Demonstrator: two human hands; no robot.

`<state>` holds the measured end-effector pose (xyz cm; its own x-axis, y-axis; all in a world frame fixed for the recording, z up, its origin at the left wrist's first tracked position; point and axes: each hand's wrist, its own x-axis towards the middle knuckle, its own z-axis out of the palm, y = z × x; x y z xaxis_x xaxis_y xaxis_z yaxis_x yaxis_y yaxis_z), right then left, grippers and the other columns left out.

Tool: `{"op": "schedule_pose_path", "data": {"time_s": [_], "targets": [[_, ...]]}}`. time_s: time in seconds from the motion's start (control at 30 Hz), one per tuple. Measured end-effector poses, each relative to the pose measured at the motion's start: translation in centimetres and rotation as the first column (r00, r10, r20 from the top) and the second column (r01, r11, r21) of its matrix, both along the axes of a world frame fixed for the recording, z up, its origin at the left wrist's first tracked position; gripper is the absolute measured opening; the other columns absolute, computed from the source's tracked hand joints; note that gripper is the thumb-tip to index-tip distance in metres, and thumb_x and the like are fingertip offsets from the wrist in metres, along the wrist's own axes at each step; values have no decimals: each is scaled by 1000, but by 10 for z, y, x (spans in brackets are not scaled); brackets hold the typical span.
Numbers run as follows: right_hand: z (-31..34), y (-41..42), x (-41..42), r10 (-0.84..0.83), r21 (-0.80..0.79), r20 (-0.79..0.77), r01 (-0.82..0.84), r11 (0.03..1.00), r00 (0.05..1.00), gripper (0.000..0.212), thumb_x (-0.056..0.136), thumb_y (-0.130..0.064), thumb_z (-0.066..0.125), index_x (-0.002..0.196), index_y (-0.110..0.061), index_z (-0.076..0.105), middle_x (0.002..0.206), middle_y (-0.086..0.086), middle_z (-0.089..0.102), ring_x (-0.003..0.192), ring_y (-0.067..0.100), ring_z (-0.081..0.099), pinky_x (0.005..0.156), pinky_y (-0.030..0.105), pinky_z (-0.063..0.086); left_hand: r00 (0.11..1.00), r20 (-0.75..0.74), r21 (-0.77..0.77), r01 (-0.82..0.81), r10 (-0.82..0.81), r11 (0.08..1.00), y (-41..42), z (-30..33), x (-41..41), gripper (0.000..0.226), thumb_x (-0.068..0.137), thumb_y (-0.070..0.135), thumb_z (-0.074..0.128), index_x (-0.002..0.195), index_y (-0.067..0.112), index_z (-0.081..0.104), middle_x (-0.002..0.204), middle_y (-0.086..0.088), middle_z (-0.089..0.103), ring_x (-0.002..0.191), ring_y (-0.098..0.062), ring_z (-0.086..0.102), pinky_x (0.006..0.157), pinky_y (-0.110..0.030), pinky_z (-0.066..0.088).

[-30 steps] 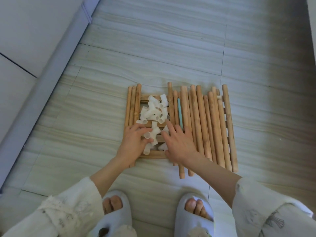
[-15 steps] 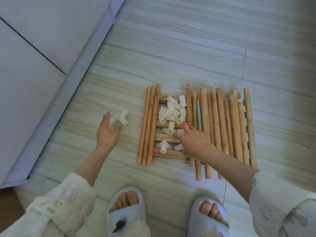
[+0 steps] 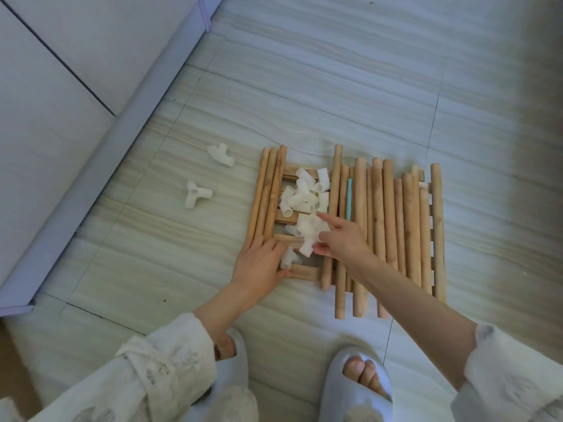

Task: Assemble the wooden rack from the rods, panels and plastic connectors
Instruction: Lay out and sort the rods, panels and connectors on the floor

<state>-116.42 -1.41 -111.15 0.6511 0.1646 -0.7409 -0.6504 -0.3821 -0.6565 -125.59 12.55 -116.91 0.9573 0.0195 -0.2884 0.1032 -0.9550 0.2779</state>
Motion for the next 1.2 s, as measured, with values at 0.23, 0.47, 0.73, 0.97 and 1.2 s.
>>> {"op": "schedule_pose_path", "data": {"time_s": [0.23, 0.47, 0.73, 0.97, 1.2], "targets": [[5, 16, 10, -107, 107, -18, 108, 988, 994, 55, 88, 12, 49, 138, -11, 45, 102, 5, 55, 72, 16, 62, 69, 23, 58, 966, 207, -328, -83, 158, 941, -5, 2, -13, 33, 84, 15, 64, 117, 12, 61, 99, -5, 65, 95, -22, 58, 70, -24, 40], [7, 61, 13, -18, 210, -117, 42, 977, 993, 52, 90, 13, 45, 138, -7, 43, 142, 15, 38, 90, 25, 62, 71, 26, 57, 303, -210, -600, -791, 930, 122, 79, 15, -2, 18, 88, 14, 52, 105, 17, 56, 99, -11, 65, 90, -26, 60, 78, -32, 47], [15, 134, 15, 416, 307, -43, -384, 871, 908, 68, 94, -3, 47, 148, -32, 19, 148, 5, 28, 112, 24, 59, 94, 29, 50, 217, -409, -693, -705, 886, -148, 137, 13, 12, 45, 93, 7, 49, 137, 12, 43, 109, -5, 58, 96, -18, 58, 85, -30, 50], [-6, 87, 23, 454, -346, 441, -321, 882, 774, 38, 94, -15, 46, 132, -16, 48, 128, 6, 52, 98, 19, 56, 77, 29, 45, 404, -191, -615, -760, 895, 212, 102, 16, 5, 46, 93, 5, 46, 137, 13, 37, 134, -6, 44, 119, -17, 45, 95, -26, 36], [-28, 26, 45, 903, -827, 173, -440, 350, 394, 100, 76, -59, 64, 149, -33, 1, 157, 8, 0, 143, 32, 5, 108, 49, 28, 889, 16, -266, -438, 458, 859, 64, -7, -6, 66, 88, 9, 55, 145, 25, 27, 155, -12, 7, 143, -30, 6, 115, -49, 15]]}}
